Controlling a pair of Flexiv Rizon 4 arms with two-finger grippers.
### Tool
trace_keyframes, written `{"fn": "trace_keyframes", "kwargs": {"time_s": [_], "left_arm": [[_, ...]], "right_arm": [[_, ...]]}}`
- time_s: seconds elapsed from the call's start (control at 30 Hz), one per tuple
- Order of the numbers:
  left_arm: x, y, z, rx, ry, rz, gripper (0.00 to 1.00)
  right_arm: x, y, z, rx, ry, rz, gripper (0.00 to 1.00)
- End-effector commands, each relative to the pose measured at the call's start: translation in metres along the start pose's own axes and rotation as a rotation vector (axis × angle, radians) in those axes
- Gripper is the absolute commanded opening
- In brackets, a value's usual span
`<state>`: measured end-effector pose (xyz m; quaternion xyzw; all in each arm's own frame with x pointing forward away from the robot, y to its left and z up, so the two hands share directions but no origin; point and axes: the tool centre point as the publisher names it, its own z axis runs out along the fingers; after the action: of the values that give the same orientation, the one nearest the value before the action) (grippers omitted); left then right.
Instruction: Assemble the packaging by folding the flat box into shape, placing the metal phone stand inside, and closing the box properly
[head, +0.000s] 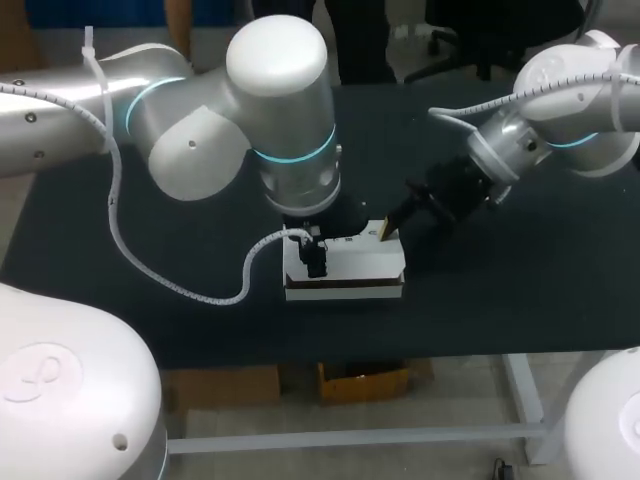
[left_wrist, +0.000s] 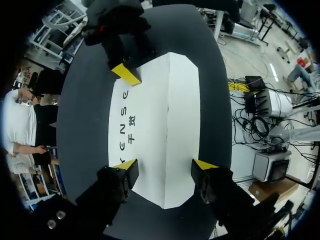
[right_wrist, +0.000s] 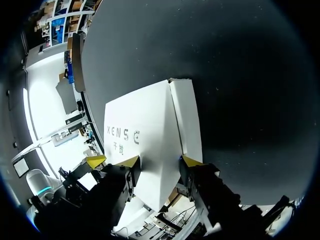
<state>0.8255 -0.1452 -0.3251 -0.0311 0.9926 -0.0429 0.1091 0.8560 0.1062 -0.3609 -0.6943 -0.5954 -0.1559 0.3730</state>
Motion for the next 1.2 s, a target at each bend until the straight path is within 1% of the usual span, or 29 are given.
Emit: {"fn": "trace_keyframes", "kwargs": {"time_s": [0.03, 0.17, 0.23, 0.33, 0.47, 0.57, 0.73, 0.77, 0.83, 0.93, 1.07, 1.2], "left_arm": [[0.005, -0.002, 0.003, -0.011, -0.039, -0.007, 0.75], [0.002, -0.001, 0.005, -0.02, -0.07, -0.015, 0.78], [0.0, -0.001, 0.005, -0.022, -0.086, -0.019, 0.81], [-0.003, -0.001, 0.005, -0.029, -0.101, -0.026, 0.82], [-0.005, -0.001, 0.008, -0.043, -0.127, -0.03, 0.83], [-0.007, 0.0, 0.01, -0.039, -0.143, -0.037, 0.8], [-0.01, 0.001, 0.013, -0.039, -0.176, -0.04, 0.8], [-0.01, 0.001, 0.013, -0.037, -0.182, -0.042, 0.78], [-0.012, 0.002, 0.015, -0.032, -0.194, -0.045, 0.73], [-0.013, 0.002, 0.016, -0.029, -0.22, -0.042, 0.73], [-0.015, 0.002, 0.018, -0.012, -0.261, -0.038, 0.65], [-0.016, 0.003, 0.02, -0.027, -0.295, -0.035, 0.59]], "right_arm": [[0.0, 0.001, 0.0, 0.005, 0.001, -0.001, 0.49], [0.0, 0.001, 0.001, 0.006, 0.0, -0.003, 0.48], [0.0, 0.001, 0.001, 0.005, 0.0, -0.003, 0.48], [0.001, 0.001, 0.001, 0.005, 0.0, -0.005, 0.48], [0.001, 0.001, 0.001, 0.005, 0.001, -0.007, 0.48], [0.001, 0.001, 0.001, 0.004, 0.001, -0.008, 0.48], [0.001, 0.0, 0.001, 0.005, 0.003, -0.011, 0.48], [0.001, 0.0, 0.001, 0.006, 0.003, -0.012, 0.48], [0.001, 0.0, 0.001, 0.006, 0.004, -0.012, 0.48], [0.001, 0.0, 0.0, 0.007, 0.005, -0.012, 0.48], [0.001, 0.0, 0.0, 0.007, 0.005, -0.014, 0.47], [0.001, 0.0, 0.0, 0.007, 0.005, -0.014, 0.47]]}}
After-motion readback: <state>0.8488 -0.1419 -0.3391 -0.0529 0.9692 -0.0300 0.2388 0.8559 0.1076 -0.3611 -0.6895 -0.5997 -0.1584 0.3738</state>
